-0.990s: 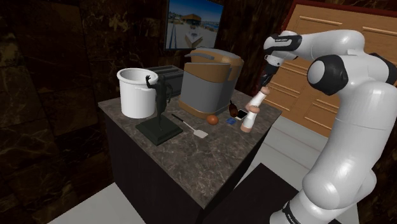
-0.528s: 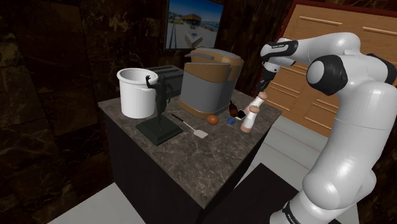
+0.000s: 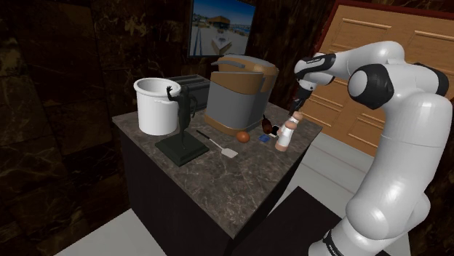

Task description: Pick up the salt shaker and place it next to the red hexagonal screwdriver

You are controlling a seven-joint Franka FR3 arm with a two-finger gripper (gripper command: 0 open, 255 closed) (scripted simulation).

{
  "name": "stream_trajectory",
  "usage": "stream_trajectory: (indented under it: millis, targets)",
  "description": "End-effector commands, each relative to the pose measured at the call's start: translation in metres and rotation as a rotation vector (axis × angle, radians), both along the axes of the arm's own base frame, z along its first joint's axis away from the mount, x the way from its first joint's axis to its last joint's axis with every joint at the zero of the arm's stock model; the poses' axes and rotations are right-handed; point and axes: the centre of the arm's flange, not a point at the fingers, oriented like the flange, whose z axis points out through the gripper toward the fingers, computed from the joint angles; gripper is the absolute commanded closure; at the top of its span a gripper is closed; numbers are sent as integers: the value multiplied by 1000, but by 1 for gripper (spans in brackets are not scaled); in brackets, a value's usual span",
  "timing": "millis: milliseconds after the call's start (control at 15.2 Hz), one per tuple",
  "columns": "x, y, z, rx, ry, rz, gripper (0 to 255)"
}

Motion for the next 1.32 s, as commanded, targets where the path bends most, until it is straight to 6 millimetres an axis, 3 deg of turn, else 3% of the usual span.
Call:
stream_trajectory:
  millis: [0, 198, 660, 726, 1056, 1254]
  targets:
    - [0, 1, -11, 0, 0, 0, 255]
    - [0, 1, -25, 0, 0, 0, 255]
    - [0, 1, -25, 0, 0, 0, 255]
    - [0, 1, -25, 0, 0, 0, 0]
    - [0, 1, -25, 0, 0, 0, 0]
    - [-2, 0, 15, 0, 0, 0, 0]
